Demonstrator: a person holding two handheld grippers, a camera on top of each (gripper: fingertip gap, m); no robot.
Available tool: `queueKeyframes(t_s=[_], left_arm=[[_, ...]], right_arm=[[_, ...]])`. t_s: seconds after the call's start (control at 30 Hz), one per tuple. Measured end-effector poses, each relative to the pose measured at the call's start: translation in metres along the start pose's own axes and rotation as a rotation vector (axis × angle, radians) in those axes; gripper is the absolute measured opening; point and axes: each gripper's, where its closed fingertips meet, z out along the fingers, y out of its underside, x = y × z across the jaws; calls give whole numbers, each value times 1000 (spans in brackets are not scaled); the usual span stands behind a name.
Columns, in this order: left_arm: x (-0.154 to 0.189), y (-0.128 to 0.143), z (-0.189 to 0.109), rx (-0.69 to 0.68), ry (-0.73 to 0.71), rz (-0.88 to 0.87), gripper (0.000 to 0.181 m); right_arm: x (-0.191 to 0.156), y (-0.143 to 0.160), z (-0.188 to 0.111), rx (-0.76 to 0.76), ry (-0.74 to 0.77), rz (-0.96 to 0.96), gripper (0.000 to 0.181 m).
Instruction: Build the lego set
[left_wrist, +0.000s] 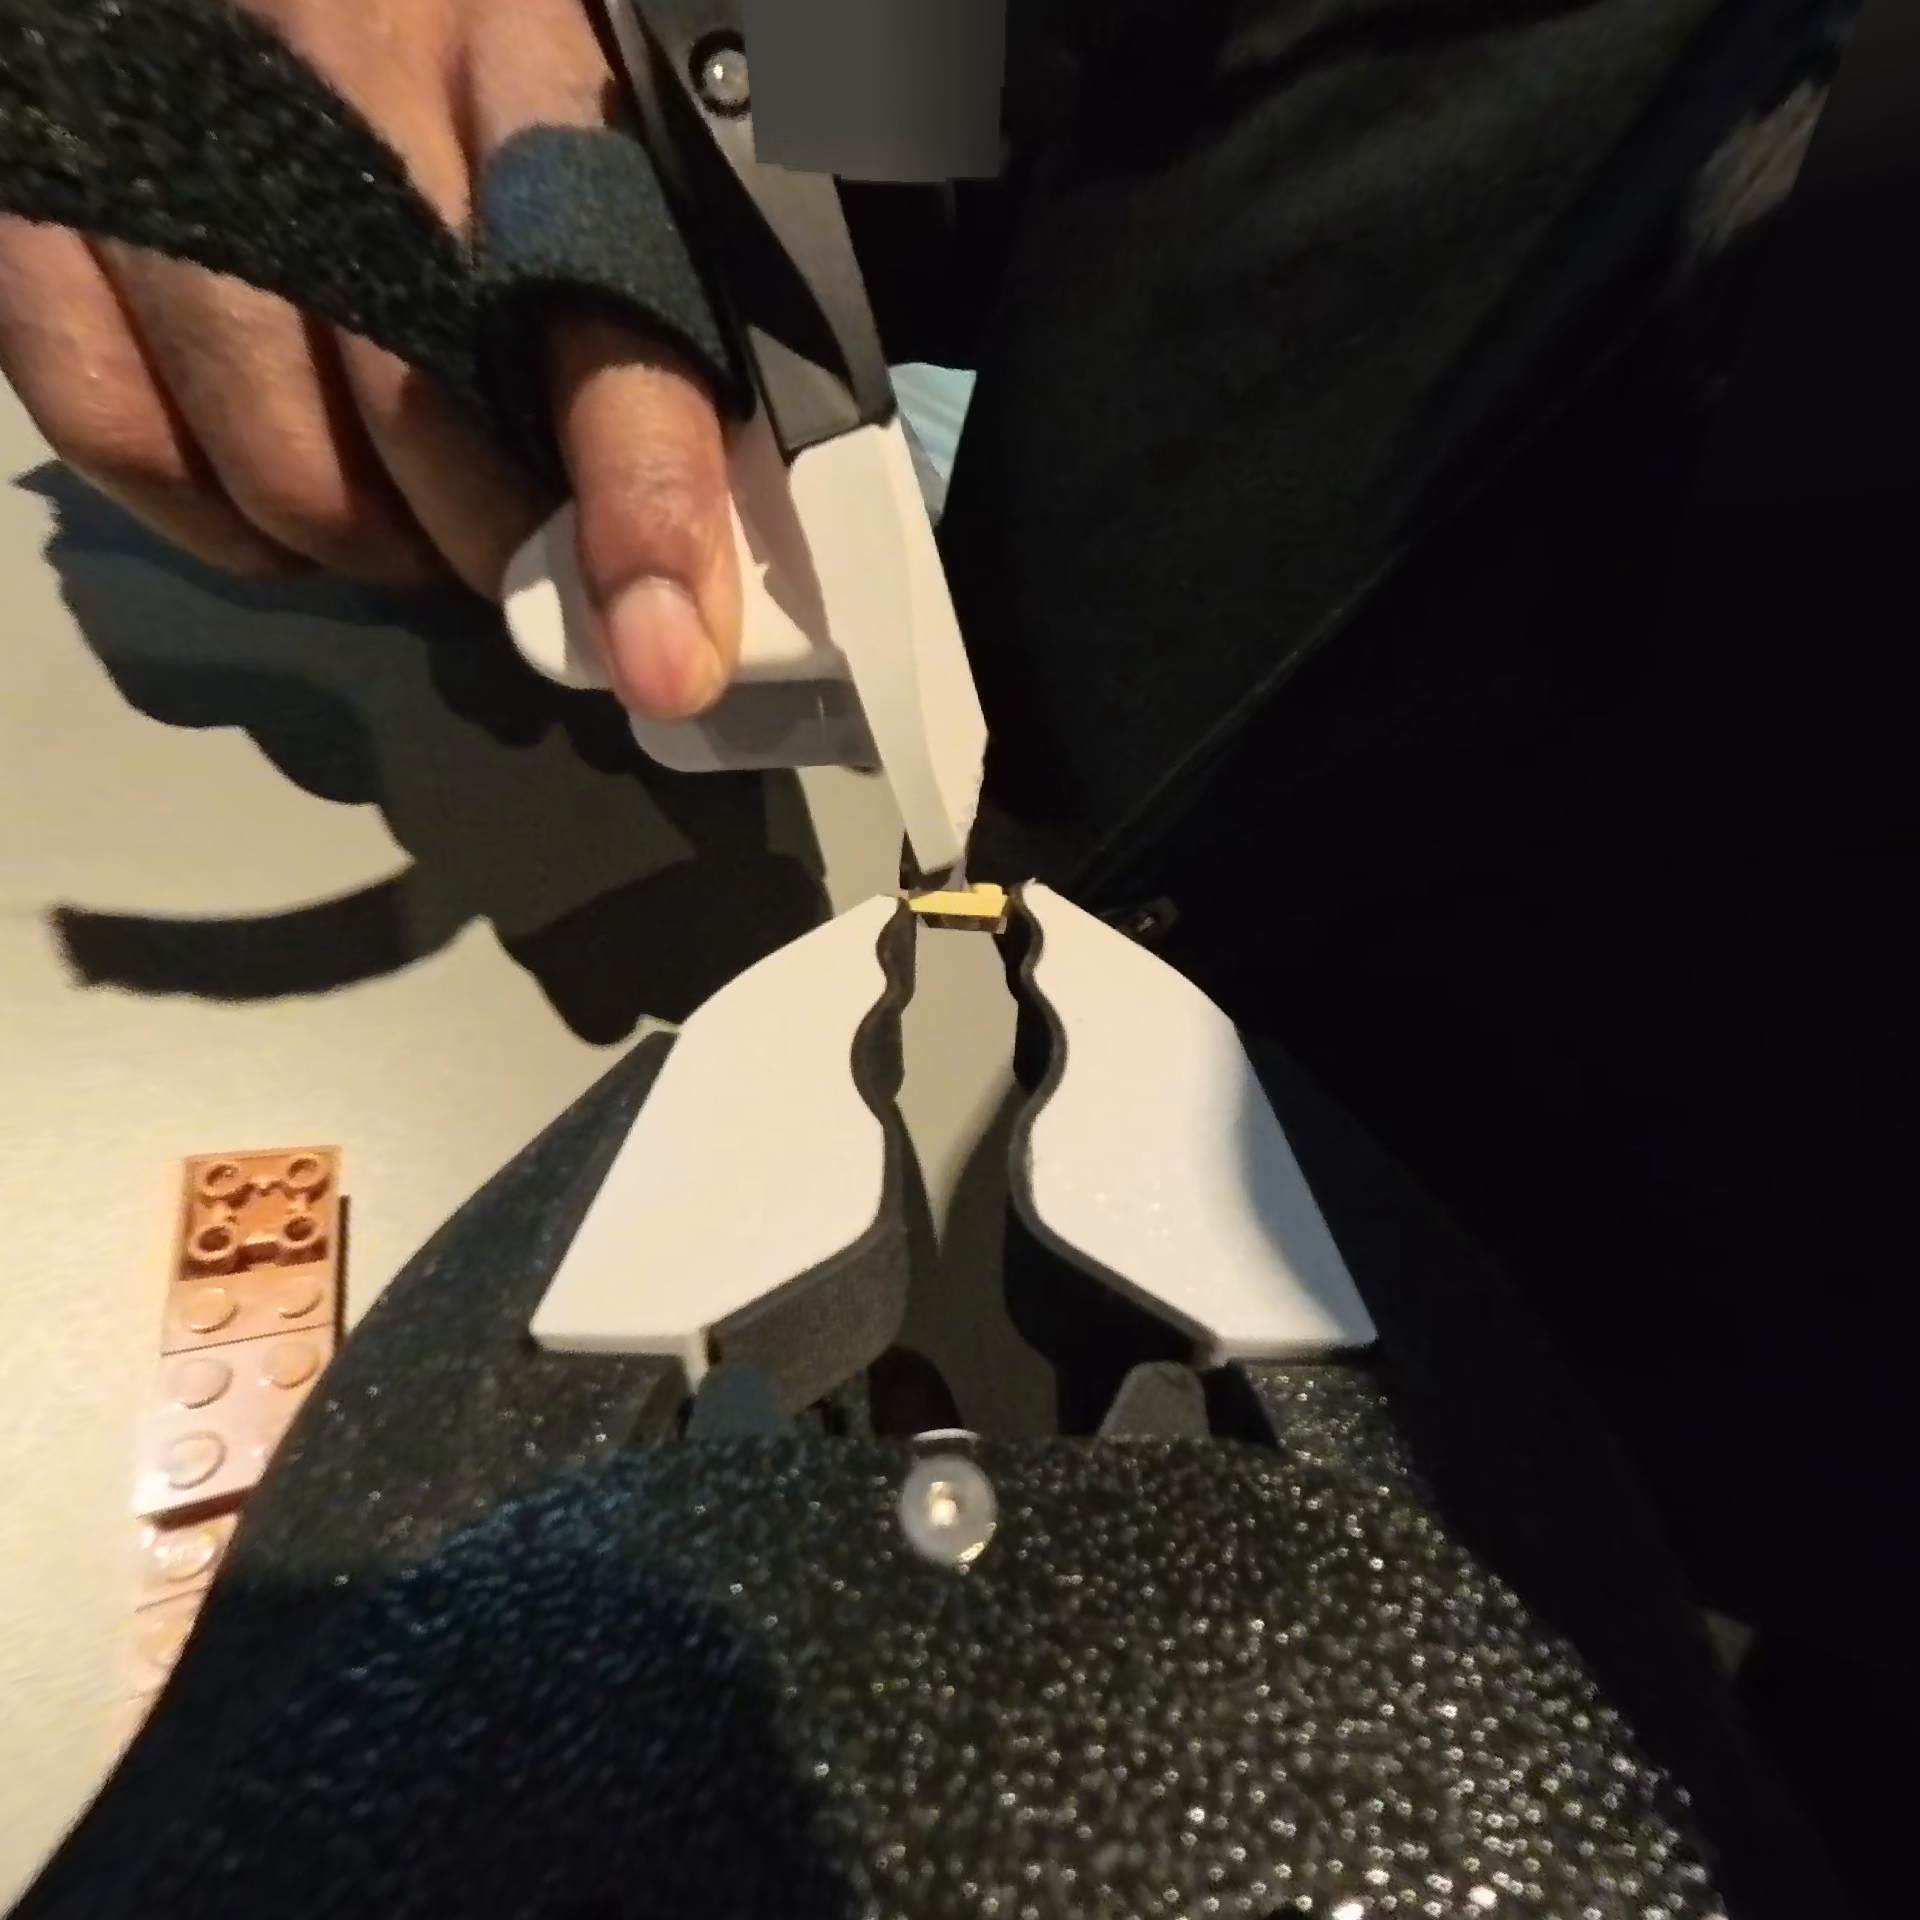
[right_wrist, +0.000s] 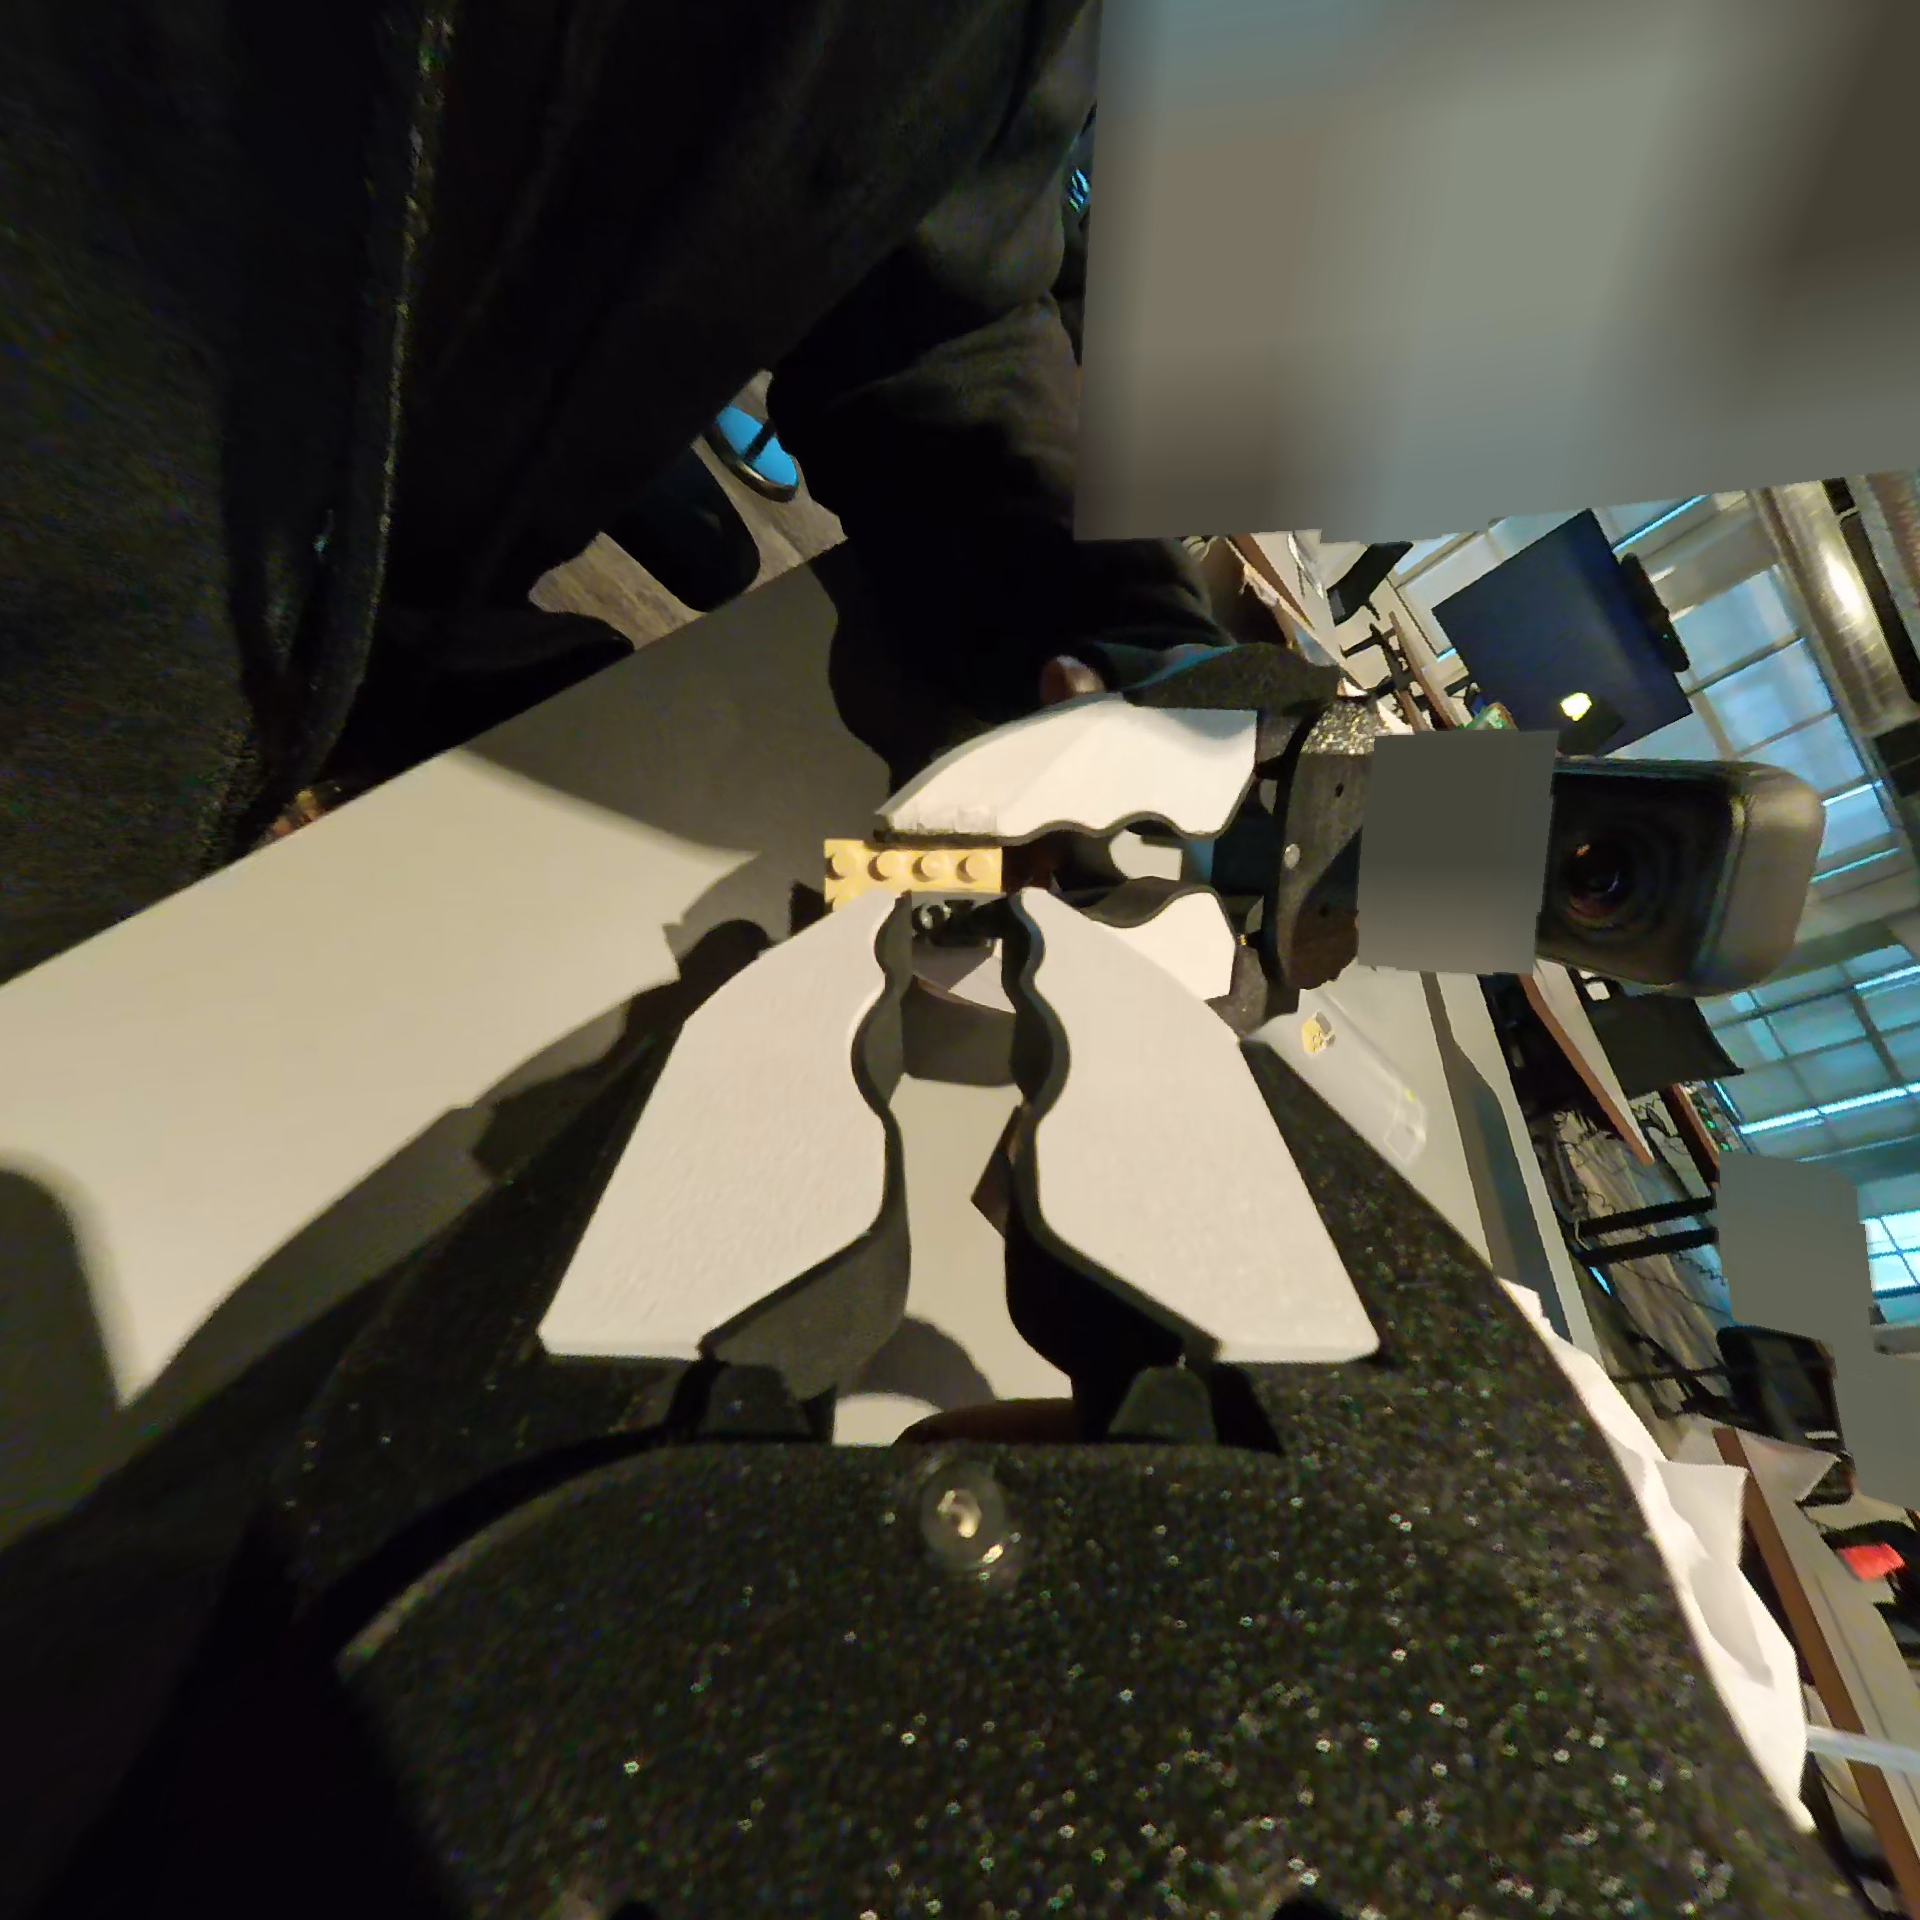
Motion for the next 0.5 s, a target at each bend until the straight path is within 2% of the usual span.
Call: queueKeyframes(t_s=[0.23, 0.37, 0.5], left_arm=[[-10, -1, -6, 34, -56, 7, 16], [-13, -4, -5, 48, -79, 20, 16], [-15, -9, -8, 66, -118, 53, 15]], right_arm=[[6, 9, -1, -53, 12, 55, 17], [8, 11, -2, -49, 8, 153, 35], [11, 14, -4, -48, 11, 225, 45]])
